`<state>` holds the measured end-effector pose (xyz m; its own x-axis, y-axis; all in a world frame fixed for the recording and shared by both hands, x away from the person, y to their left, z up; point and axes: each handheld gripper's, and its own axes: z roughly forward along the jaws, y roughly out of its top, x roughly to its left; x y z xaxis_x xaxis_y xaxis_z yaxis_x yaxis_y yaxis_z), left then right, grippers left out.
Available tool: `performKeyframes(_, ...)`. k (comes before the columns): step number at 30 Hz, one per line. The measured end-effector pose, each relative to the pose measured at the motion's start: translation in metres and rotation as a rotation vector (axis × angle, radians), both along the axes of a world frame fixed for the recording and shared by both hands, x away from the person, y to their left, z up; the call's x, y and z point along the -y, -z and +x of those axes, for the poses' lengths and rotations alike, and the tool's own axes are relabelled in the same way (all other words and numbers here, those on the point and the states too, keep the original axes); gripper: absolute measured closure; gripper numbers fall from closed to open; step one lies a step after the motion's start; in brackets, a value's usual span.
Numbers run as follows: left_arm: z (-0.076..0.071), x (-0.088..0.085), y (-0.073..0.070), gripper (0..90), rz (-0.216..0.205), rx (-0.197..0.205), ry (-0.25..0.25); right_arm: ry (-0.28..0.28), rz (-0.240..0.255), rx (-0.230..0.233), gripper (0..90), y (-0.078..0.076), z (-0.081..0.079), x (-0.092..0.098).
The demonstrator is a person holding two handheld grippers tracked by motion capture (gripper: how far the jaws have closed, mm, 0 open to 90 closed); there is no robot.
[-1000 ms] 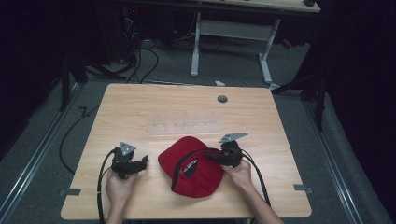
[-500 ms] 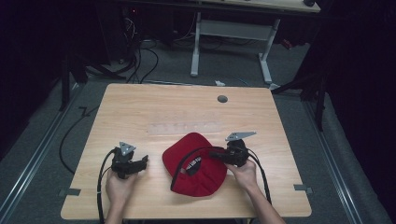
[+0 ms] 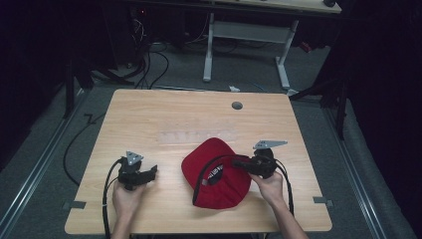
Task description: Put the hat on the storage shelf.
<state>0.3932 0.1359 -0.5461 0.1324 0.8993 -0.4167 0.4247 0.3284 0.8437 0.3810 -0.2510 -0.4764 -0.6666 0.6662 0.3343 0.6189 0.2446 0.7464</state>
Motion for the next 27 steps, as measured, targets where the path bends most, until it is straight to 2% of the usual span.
performKeyframes(6, 0.001, -0.001, 0.0, 29.0, 0.0, 0.003, -0.015, 0.027, 0.015, -0.005, 83.7, -0.003, -0.004, 0.01)
performKeyframes(11, -0.002, 0.001, -0.003, 29.4, 0.01, 0.023, 0.016, 0.047, 0.024, -0.015, 83.7, -0.005, -0.005, 0.017)
performKeyframes(12, -0.004, 0.003, -0.005, 29.4, 0.002, 0.032, 0.023, 0.054, 0.031, -0.024, 83.7, -0.006, -0.006, 0.018)
performKeyframes(16, -0.011, 0.011, -0.011, 28.9, -0.006, 0.051, 0.081, 0.073, 0.044, -0.03, 83.7, -0.008, -0.005, 0.022)
performKeyframes(20, -0.017, 0.021, -0.018, 27.4, -0.002, 0.05, 0.141, 0.086, 0.044, -0.027, 83.7, -0.012, -0.005, 0.026)
performKeyframes(27, -0.029, 0.038, -0.031, 26.2, -0.026, 0.073, 0.227, 0.099, 0.054, -0.02, 83.7, -0.018, -0.004, 0.03)
